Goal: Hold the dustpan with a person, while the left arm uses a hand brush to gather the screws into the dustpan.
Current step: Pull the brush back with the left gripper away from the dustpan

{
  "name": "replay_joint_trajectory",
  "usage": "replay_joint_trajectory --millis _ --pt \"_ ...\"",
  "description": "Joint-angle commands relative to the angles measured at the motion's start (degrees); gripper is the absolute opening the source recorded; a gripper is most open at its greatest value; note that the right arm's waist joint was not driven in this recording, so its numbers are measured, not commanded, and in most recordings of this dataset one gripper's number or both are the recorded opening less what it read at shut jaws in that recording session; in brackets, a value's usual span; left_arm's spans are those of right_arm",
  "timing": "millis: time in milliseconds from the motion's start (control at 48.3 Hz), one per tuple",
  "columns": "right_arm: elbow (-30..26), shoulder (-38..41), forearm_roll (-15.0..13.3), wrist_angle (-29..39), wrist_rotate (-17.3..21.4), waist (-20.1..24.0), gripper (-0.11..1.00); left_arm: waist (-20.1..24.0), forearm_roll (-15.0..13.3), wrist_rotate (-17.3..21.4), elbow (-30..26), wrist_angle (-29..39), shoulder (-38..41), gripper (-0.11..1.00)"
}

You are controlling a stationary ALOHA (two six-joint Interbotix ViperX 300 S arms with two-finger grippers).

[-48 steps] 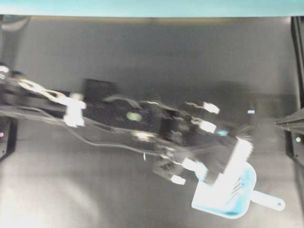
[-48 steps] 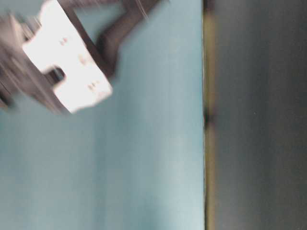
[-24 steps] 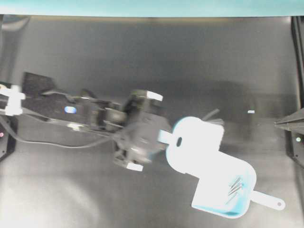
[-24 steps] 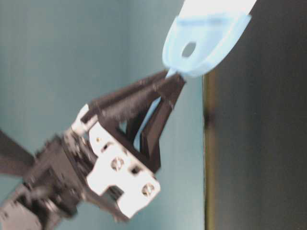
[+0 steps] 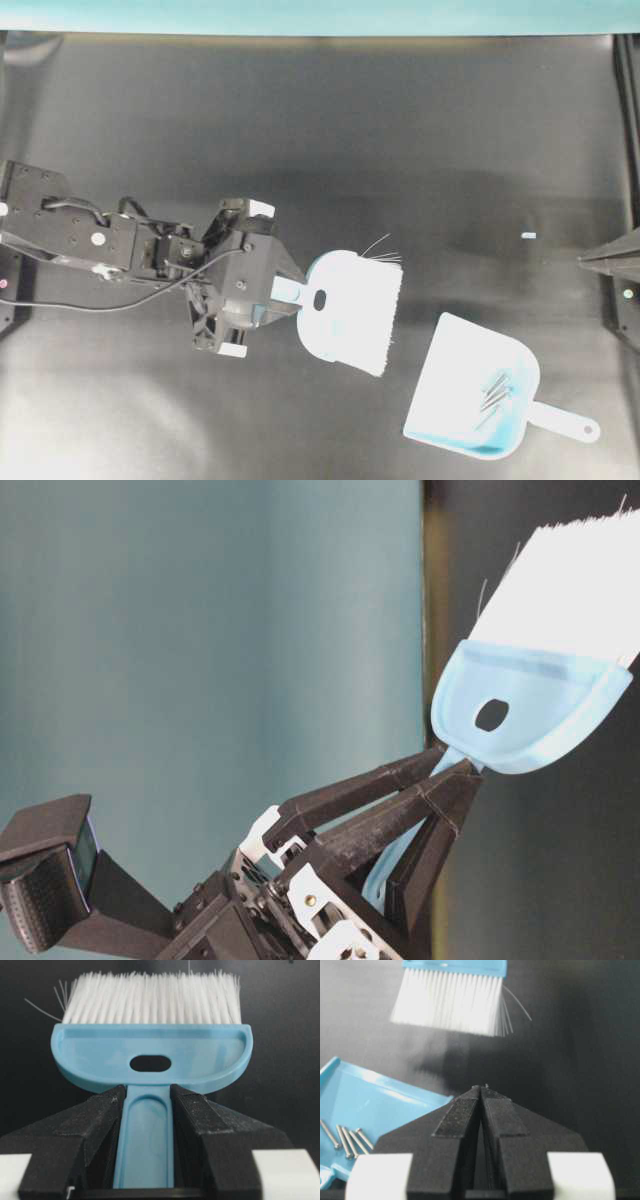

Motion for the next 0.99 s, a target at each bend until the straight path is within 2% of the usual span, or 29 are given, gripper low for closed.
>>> replay_joint_trajectory --millis 0,332,725,767,850,912,974 --pt "-0.4 0.4 -0.1 -0.4 -0.3 0.0 0.00 -0.2 0.2 -0.1 -0.5 -0.7 -1.0 0.31" --pt "-0.4 0.3 -0.1 -0.3 -0.3 0.0 0.00 -0.5 0.2 -0.4 -0.9 -3.3 2.1 0.31" --pt "-0.4 0.3 -0.1 -0.3 -0.3 0.0 0.00 -0.6 0.2 -0.4 0.1 -3.0 2.6 0.33" --pt "-0.4 0.3 -0.1 -0.3 -0.3 0.0 0.00 -0.6 0.2 -0.4 0.3 -3.1 2.6 0.39" --pt "-0.4 0.3 -0.1 -0.3 -0.4 0.0 0.00 -0.9 0.2 -0.4 0.4 -3.0 2.6 0.63" --pt "-0.4 0.3 -0.1 -0.3 -0.3 0.1 0.00 -0.9 0.1 -0.4 0.4 -3.0 2.6 0.76" --pt "-0.4 0.3 -0.1 -0.3 -0.4 0.1 0.00 -0.6 0.2 -0.4 0.4 -3.0 2.6 0.82"
